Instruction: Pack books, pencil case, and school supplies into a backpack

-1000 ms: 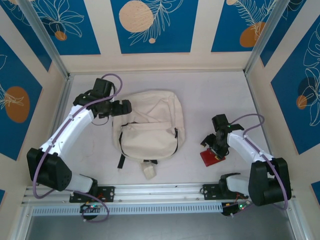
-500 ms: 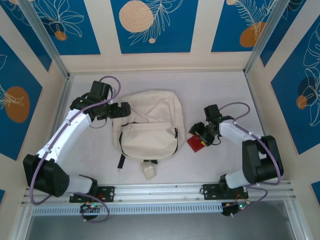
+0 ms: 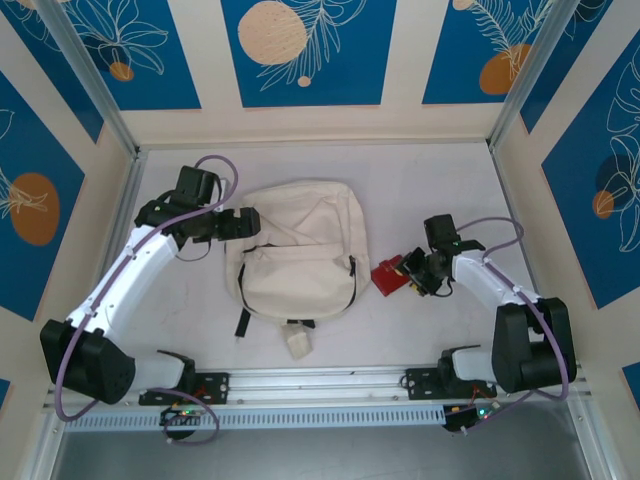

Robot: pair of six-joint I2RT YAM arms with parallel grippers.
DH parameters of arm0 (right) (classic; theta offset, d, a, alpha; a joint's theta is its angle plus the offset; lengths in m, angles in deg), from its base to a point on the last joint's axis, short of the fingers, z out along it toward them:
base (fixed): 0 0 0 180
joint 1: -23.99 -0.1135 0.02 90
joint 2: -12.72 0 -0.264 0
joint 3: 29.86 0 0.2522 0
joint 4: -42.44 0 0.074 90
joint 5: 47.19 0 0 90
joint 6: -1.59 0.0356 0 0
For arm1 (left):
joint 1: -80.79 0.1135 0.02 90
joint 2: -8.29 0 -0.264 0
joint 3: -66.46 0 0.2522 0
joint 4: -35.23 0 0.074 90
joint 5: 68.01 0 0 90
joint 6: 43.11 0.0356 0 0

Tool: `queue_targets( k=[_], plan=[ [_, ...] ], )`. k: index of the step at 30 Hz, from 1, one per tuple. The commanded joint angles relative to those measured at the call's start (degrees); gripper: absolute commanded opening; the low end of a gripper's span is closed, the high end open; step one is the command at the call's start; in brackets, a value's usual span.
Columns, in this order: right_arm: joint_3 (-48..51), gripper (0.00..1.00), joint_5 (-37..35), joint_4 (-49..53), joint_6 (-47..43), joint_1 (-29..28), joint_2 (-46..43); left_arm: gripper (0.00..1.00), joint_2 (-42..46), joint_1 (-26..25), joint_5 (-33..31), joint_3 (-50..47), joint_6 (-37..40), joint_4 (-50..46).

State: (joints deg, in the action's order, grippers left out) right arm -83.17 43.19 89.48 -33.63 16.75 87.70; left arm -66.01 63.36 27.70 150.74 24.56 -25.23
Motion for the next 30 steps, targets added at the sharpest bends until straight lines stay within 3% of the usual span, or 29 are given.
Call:
queue_targets(
  k=[1,9,15,21,26,30],
  plan=[
    [1.3,0.46,4.3,-0.9,2.6,0.6,1.8,1.0,1.5,0.8,2.1,-0.4,0.4,0.5],
    [0.9,0.43,5.4,-4.8,2.2,0.9,6.2,1.0,1.8,0.7,3.4,-0.8,0.2,0.1],
    [-0.3,0.33,4.6,-4.6,1.7,0.8,9.4,1.0,1.7,0.8,3.1,-1.1,-0.5,-0.2],
    [-0.8,0.12,3.6,-3.0,1.6,0.7,9.7,1.0,0.4,0.7,5.3,-0.9,-0.8,-0.2],
    [-2.3,0.01,2.6,-1.7,-0.6,0.5,6.5,1.0,-0.9,0.6,9.7,-0.8,0.8,1.3],
    [-3.5,0.0,2.0,0.1,-3.5,0.5,-1.1,0.99,-2.5,0.0,14.3,-1.5,2.5,4.9]
  ],
)
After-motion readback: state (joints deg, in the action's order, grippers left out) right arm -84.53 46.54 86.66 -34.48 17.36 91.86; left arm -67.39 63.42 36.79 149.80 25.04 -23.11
